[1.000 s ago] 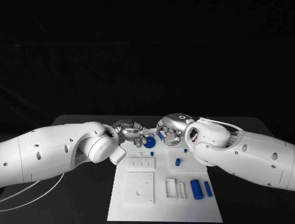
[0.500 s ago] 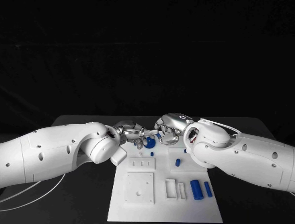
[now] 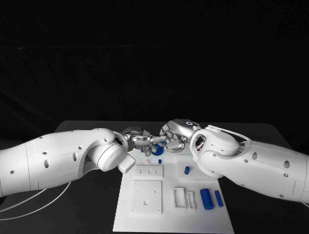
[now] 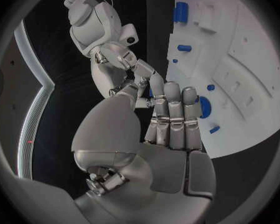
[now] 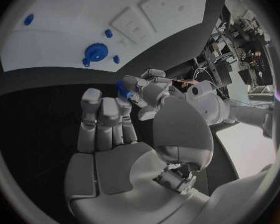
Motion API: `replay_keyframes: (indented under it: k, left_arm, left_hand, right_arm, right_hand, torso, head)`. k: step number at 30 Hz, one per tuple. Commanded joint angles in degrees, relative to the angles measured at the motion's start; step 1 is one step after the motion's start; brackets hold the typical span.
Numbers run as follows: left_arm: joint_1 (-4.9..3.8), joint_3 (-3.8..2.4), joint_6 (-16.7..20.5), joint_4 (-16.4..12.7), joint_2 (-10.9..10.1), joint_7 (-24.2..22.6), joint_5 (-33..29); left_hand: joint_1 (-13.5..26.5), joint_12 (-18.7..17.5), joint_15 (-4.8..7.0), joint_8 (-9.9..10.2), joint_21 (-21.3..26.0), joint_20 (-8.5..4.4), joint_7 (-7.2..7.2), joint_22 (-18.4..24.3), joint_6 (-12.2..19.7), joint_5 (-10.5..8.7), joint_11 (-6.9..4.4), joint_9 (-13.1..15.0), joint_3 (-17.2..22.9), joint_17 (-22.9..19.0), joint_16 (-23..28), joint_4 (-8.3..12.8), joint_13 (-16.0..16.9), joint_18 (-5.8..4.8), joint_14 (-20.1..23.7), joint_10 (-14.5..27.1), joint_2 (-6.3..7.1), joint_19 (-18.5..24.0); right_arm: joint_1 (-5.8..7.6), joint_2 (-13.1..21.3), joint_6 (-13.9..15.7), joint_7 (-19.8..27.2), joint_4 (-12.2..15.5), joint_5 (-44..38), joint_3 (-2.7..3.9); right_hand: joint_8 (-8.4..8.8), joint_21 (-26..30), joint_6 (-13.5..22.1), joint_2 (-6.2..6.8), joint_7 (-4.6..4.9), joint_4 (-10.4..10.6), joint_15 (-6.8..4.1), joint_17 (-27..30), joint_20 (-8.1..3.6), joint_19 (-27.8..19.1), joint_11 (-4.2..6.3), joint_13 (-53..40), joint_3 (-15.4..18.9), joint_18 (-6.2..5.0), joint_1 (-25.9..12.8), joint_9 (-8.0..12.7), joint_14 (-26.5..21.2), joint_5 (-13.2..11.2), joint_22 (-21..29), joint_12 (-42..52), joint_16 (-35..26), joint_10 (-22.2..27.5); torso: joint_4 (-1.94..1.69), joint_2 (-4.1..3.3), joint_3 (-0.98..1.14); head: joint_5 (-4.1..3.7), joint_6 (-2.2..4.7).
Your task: Assemble the parts on the task board
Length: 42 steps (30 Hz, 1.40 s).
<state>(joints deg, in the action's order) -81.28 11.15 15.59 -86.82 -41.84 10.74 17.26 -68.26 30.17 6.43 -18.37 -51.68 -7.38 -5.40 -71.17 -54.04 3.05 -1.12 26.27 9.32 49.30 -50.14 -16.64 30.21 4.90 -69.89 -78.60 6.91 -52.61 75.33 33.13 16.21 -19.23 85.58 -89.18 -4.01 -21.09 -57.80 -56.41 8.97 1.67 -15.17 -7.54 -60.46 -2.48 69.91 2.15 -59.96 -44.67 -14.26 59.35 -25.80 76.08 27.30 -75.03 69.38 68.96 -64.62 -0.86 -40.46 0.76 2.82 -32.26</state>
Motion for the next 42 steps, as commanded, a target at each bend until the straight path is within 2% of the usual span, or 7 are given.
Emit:
replay_keyframes:
  k: [1,15,25,32,34,36,42]
  left_arm:
    - [-0.08,-0.08,1.21,-0.17,0.18,0.27,0.28]
    - [-0.08,-0.08,1.46,0.10,0.38,1.36,0.27]
    - [-0.08,-0.08,1.19,0.48,0.77,2.26,0.32]
    - [-0.08,-0.07,0.45,0.58,1.16,3.15,0.41]
    - [-0.08,-0.06,0.24,0.59,1.25,3.32,0.59]
    - [-0.08,-0.06,0.28,0.62,1.30,3.41,0.59]
    - [-0.08,-0.06,0.47,0.71,1.39,3.84,0.73]
  left_hand:
    - [0.24,0.02,0.06,-0.11,0.03,-3.77,0.11,0.10,-0.50,0.27,-0.07,-0.11,0.47,-0.19,0.09,0.03,-0.13,-0.55,0.46,0.57,-0.41,0.32]
    - [-1.37,0.14,0.02,0.05,-0.11,-4.08,0.19,0.16,-1.23,0.21,-0.13,-0.06,0.20,-1.02,-0.28,0.09,-0.27,-0.99,0.52,0.59,-3.23,0.64]
    - [-0.57,0.19,0.08,-0.02,-0.18,-4.24,0.36,0.21,-1.87,0.21,-0.28,0.02,-0.32,-1.35,-0.53,-0.04,-0.35,-1.14,0.53,0.53,-4.34,0.72]
    - [0.20,0.24,0.15,-0.39,-0.21,-4.39,0.65,0.26,-2.95,0.86,-0.55,0.21,-0.61,-1.59,-0.69,-0.02,-0.41,-1.19,0.56,0.47,-3.38,0.76]
    - [-0.12,0.32,0.24,-0.71,-0.26,-4.51,0.90,0.29,-3.82,3.56,-0.75,0.38,-0.27,-1.72,-0.89,0.04,-0.43,-1.20,0.51,0.37,-2.92,0.74]
    - [-0.25,0.35,0.27,-0.78,-0.30,-4.55,0.98,0.30,-4.13,4.22,-0.83,0.44,-0.20,-1.81,-0.99,0.10,-0.44,-1.23,0.53,0.34,-2.78,0.74]
    - [0.40,0.42,0.33,-1.31,-0.39,-4.65,1.34,0.37,-5.52,4.02,-1.13,0.92,-0.33,-2.10,-1.27,-0.02,-0.52,-1.36,0.51,0.25,-2.21,0.70]
  right_arm:
    - [-0.06,-0.19,0.37,-0.57,0.35,-1.57,0.01]
    - [-0.18,-0.09,0.70,-0.86,1.29,-2.64,0.01]
    - [-0.27,-0.20,0.61,-0.95,1.67,-3.20,0.01]
    - [-0.30,-0.50,0.51,-1.13,1.81,-3.89,0.01]
    - [-0.30,-0.56,0.38,-1.20,1.84,-4.28,0.01]
    - [-0.30,-0.63,0.28,-1.26,1.83,-4.40,0.01]
    - [-0.30,-0.72,0.05,-1.49,1.95,-4.87,0.01]
  right_hand:
    - [-0.39,-0.14,-5.41,0.13,2.64,0.11,-0.35,0.05,0.14,0.19,-0.15,-0.09,0.36,-0.74,-0.36,-0.43,-0.12,0.16,-0.72,0.17,0.12,-0.38]
    - [-0.38,-0.14,-5.43,0.11,2.63,0.14,-0.36,0.08,0.15,0.20,-0.15,-0.12,0.37,-0.74,-0.37,-0.42,-0.13,0.14,-0.71,0.14,0.10,-0.40]
    - [-0.38,-0.13,-5.46,0.13,2.62,0.14,-0.37,0.10,0.15,0.21,-0.14,-0.14,0.35,-0.74,-0.34,-0.42,-0.13,0.17,-0.70,0.12,0.08,-0.43]
    - [-0.38,-0.13,-5.47,0.13,2.61,0.13,-0.37,0.11,0.15,0.21,-0.13,-0.15,0.34,-0.74,-0.32,-0.41,-0.13,0.19,-0.70,0.12,0.07,-0.44]
    - [-0.38,-0.13,-5.47,0.13,2.61,0.13,-0.38,0.11,0.15,0.21,-0.13,-0.15,0.33,-0.74,-0.32,-0.41,-0.13,0.20,-0.69,0.11,0.07,-0.44]
    - [-0.38,-0.12,-5.47,0.14,2.61,0.13,-0.38,0.11,0.15,0.21,-0.13,-0.15,0.33,-0.74,-0.31,-0.41,-0.13,0.21,-0.69,0.11,0.07,-0.44]
    - [-0.38,-0.12,-5.49,0.15,2.60,0.13,-0.38,0.12,0.15,0.22,-0.12,-0.17,0.30,-0.74,-0.28,-0.41,-0.13,0.24,-0.69,0.09,0.06,-0.45]
  torso:
    - [-0.06,-0.03,0.00]
    - [0.03,-0.06,0.05]
    - [0.05,-0.05,0.08]
    - [0.02,-0.05,0.08]
    - [0.01,-0.06,0.07]
    - [0.01,-0.06,0.06]
    - [0.03,-0.04,0.04]
  head:
    - [0.06,0.03]
    - [0.28,0.04]
    - [0.34,-0.11]
    - [0.37,-0.18]
    - [0.38,-0.21]
    - [0.38,-0.21]
    - [0.42,-0.28]
